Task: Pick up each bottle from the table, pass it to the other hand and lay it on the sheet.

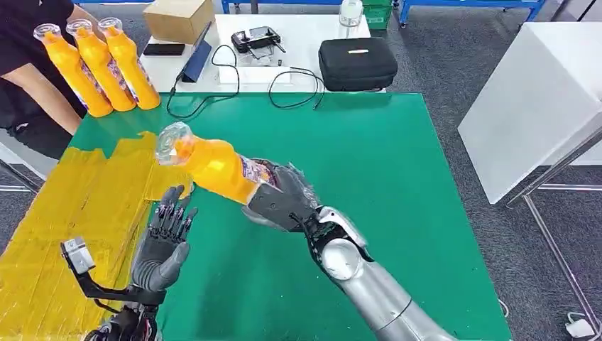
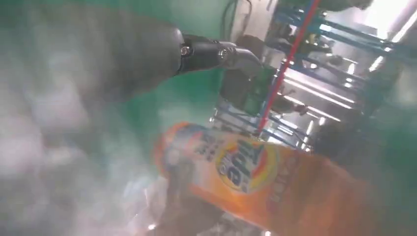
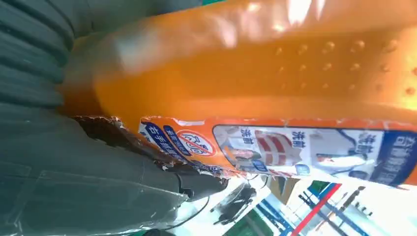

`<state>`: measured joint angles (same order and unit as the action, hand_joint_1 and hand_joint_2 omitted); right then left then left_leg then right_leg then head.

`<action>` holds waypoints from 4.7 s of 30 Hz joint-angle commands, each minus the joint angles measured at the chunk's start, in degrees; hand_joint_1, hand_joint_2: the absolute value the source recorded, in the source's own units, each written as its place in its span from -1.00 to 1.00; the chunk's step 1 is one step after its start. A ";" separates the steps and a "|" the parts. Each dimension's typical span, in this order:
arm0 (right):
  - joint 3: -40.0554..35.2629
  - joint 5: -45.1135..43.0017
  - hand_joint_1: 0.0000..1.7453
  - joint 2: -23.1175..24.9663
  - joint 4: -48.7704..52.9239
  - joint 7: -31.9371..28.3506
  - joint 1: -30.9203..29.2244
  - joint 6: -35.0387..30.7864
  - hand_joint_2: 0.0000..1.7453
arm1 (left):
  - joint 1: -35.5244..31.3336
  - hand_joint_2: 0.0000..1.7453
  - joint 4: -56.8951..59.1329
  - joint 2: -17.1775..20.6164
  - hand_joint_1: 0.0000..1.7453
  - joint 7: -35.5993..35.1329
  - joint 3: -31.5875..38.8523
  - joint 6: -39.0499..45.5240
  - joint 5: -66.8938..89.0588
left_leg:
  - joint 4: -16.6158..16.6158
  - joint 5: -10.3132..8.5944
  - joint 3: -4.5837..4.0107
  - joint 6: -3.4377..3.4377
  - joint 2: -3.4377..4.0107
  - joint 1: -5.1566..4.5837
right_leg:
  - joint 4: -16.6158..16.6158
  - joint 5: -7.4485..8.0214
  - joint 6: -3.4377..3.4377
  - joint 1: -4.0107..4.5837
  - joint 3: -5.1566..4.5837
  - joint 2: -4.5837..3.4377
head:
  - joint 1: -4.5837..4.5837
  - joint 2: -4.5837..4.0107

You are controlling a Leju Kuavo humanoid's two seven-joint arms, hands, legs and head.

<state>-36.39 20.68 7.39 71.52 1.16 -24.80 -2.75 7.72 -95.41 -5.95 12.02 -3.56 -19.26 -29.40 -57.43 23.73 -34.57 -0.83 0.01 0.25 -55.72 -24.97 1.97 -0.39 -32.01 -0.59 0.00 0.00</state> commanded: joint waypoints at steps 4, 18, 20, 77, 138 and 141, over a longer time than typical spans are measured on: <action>-12.61 8.67 1.00 2.25 -2.65 2.39 -0.36 -2.22 1.00 | -1.85 1.00 -0.18 -0.42 -1.00 0.30 0.83 2.72 -0.85 | 0.01 0.06 0.10 0.04 0.07 0.02 | 0.01 -0.03 -0.04 0.03 0.07 -0.03 | 0.00 0.00; -24.39 7.85 1.00 0.50 0.97 1.31 -1.37 -0.54 1.00 | -1.49 1.00 -0.99 -0.81 -1.00 0.57 4.88 4.20 -2.48 | 0.02 0.07 0.06 0.04 0.03 0.05 | 0.03 -0.06 -0.06 0.05 0.06 0.05 | 0.02 0.00; -25.30 6.53 1.00 0.82 0.37 1.55 -1.80 -0.07 1.00 | -1.59 1.00 -0.92 -0.84 -1.00 0.50 4.69 4.11 -2.74 | 0.03 0.04 0.01 0.03 0.00 0.03 | 0.03 -0.05 -0.05 0.02 0.00 0.04 | 0.02 0.00; -20.15 7.32 1.00 5.05 -14.99 3.61 -1.30 2.43 1.00 | 0.51 1.00 0.81 2.03 1.00 -3.50 -5.17 -5.17 -8.66 | 0.06 0.03 0.06 0.02 -0.10 0.02 | 0.08 -0.08 -0.04 0.02 0.03 0.18 | 0.00 0.00; -13.35 4.54 -1.00 -0.34 -3.96 0.75 3.30 -2.74 -1.00 | -10.94 1.00 7.14 3.73 1.00 7.28 5.27 53.11 76.91 | 0.07 -0.03 0.03 0.05 -0.07 0.01 | 0.04 -0.03 -0.07 0.01 -0.01 0.14 | 0.02 0.00; -13.59 4.06 -1.00 -0.32 -3.78 0.88 3.29 -2.47 -1.00 | -12.81 1.00 12.98 5.60 1.00 5.15 3.69 54.79 81.91 | 0.09 -0.04 0.03 0.03 -0.07 -0.03 | 0.03 -0.03 -0.04 -0.03 -0.02 0.12 | 0.00 0.00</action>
<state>-49.00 25.75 7.63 67.76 2.16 -19.33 -6.08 1.59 -98.17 -4.83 21.56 1.05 31.66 40.82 -57.42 23.73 -34.66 -0.82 0.04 0.26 -55.72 -24.98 1.95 -0.39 -32.15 -0.61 0.00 0.00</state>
